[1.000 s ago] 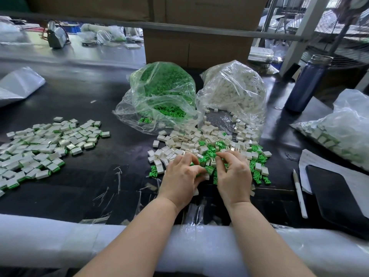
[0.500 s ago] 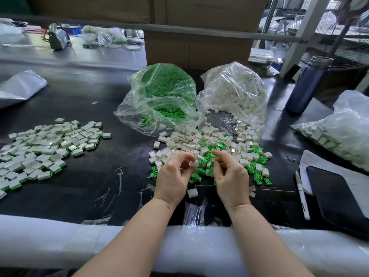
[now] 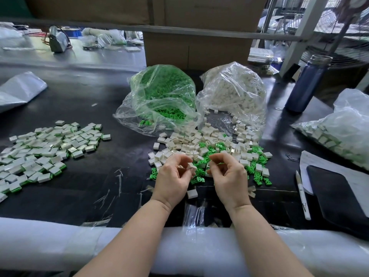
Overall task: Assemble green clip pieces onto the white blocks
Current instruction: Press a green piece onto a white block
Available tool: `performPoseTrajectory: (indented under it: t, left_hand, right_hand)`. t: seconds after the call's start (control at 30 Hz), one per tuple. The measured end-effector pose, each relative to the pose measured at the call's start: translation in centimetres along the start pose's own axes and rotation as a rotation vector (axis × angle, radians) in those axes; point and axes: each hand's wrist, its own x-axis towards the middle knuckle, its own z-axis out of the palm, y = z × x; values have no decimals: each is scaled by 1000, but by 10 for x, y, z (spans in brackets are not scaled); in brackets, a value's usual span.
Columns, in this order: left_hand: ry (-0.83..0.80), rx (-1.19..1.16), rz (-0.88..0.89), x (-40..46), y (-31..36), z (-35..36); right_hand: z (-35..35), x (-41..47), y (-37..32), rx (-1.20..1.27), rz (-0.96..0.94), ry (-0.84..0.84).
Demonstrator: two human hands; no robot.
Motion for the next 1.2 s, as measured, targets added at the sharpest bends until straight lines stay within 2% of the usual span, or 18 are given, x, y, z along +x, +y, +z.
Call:
performPoseTrajectory:
  t: [0.23, 0.33, 0.57, 0.83, 1.2]
  left_hand:
    - [-10, -42, 10, 1, -2, -1]
    - [-11, -57, 2, 1, -4, -1]
    - [-5, -266, -72, 2, -1, -2]
    - [-77, -363, -120, 2, 2, -1]
    - [-98, -282, -102, 1, 4, -2]
  right_hand:
    - [0, -1, -7, 303, 151, -115]
    - [0, -1, -8, 295, 137, -140]
    - [0, -1, -9, 390, 187, -112]
    - [-1, 0, -9, 395, 186, -122]
    - [-1, -1, -9, 304, 152, -171]
